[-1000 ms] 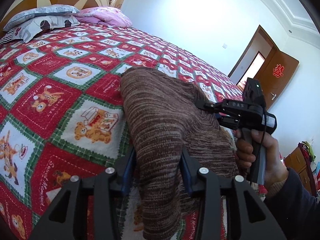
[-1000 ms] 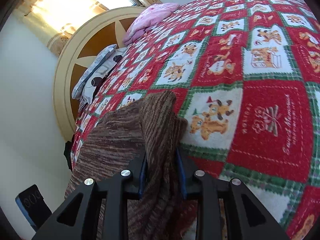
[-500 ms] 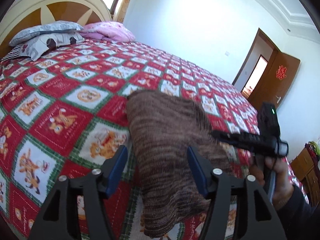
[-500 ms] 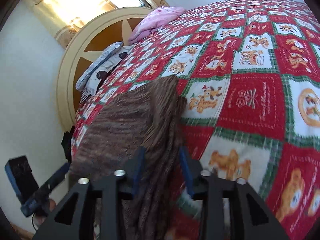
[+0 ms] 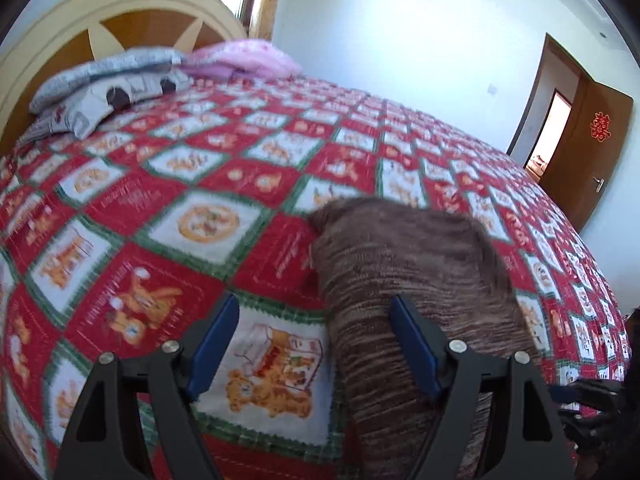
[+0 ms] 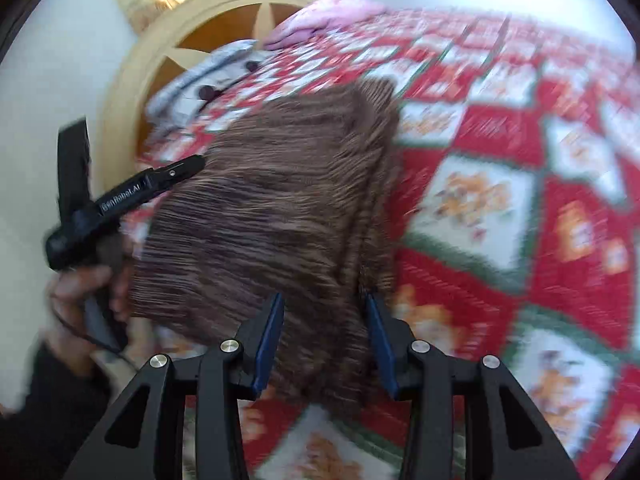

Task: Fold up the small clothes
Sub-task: 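Lower the folded sweater onto the quilt and open both tools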

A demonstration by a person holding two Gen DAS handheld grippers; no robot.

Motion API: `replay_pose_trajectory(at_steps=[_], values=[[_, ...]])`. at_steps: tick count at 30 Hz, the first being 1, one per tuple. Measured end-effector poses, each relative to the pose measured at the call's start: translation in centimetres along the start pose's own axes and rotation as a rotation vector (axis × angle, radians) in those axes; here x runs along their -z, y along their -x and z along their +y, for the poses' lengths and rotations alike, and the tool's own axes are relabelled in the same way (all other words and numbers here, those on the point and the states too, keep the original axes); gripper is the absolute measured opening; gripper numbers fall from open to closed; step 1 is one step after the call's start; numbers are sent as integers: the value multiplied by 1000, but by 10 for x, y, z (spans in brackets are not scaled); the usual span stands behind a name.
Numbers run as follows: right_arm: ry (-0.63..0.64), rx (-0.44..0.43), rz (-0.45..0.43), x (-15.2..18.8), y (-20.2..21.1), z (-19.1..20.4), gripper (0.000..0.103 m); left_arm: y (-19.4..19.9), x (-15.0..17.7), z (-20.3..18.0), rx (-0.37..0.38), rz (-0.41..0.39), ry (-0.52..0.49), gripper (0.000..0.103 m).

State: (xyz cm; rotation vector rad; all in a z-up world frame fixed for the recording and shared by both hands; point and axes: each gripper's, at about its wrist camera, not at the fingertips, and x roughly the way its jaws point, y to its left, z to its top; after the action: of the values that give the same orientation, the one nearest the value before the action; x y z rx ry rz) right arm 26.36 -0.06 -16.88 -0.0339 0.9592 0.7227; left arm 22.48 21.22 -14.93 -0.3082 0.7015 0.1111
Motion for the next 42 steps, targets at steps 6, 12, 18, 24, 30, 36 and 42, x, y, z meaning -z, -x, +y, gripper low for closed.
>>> replay_pose_trajectory(at_steps=[6,12,18,24,30,36,42], values=[[-16,-68,-62,16,28,7,44,9,5,-7,13,-26,-21,80],[-27,-55,8,24,1,5,6,4,2,-9,8,-13,-31,80],[87,100,-3,27,34,13,5,5,3,-16,-35,-16,-95,88],[151,75,71,33,18,21,7,-8,18,-14,-67,14,-94,97],[98,0,-92,-9,25,27,32,-7,24,-12,-58,-11,-58,98],[-22,15,-9,-26,-14,-6,16,7,20,-22,-80,-1,-134,98],[-69,81,-35,-14,15,-6,29,42,20,-34,-123,-13,-226,98]])
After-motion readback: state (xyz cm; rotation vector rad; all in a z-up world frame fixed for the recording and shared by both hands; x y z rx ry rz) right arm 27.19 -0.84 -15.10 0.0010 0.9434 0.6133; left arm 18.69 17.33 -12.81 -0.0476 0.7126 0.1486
